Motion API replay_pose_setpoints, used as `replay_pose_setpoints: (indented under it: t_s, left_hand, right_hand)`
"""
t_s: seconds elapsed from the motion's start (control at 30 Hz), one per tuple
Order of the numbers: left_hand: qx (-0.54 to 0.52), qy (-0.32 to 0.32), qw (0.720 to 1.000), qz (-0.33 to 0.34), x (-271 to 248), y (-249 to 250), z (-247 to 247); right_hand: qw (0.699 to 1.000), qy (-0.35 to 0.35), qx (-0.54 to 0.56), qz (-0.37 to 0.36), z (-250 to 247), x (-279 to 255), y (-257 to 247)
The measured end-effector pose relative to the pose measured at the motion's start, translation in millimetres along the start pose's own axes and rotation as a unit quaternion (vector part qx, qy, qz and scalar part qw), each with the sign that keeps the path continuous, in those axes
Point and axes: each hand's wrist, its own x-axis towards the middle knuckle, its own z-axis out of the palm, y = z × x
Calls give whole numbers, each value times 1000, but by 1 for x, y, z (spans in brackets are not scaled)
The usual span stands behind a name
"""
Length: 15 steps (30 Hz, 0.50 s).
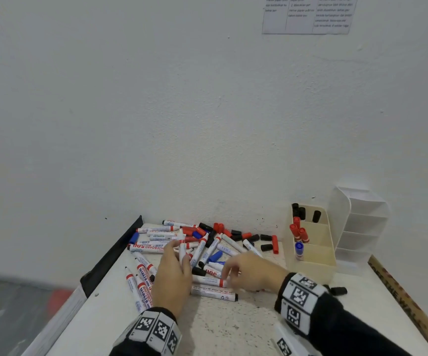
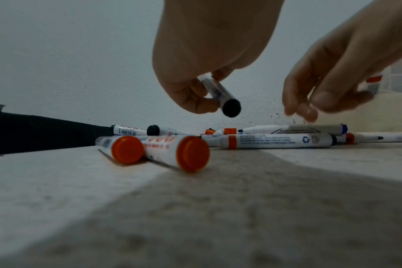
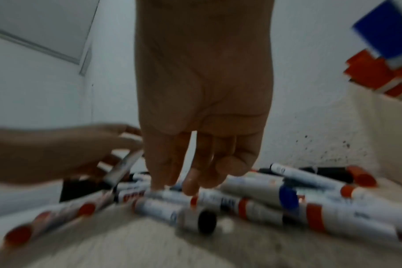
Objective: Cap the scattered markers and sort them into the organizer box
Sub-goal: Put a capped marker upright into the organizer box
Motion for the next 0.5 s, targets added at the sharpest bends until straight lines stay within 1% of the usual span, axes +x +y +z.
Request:
replay_pose_setpoints:
  t_s: [0.03,0.07,0.2,0.3,0.37,0.47,0.5]
  left_hand:
    - [6,10,1000,2,1,-2,1]
    - [7,22,1000,3,2,-5,1]
    - [18,28,999,-5,4,-8,3]
    - [27,18,999,-13,3,-7,3]
    - [23,12,1000,-15,3,-7,4]
    - [16,9,1000,-11,4,-8,5]
    - [13,8,1000,-9,4,-9,5]
  right_hand:
    - [1000,-23,-11,-4,11,3,-1]
    - [999,-22,-24,-5,22,5,-2]
    - [993,63,-97,3,40,16,-8]
    - [988,91,-124,30,42,24,-15]
    - [988,105,-110,22,45,30,-19]
    - [992,112,-61,5,52,39,-25]
    - [991,116,-62,4,53,43,-25]
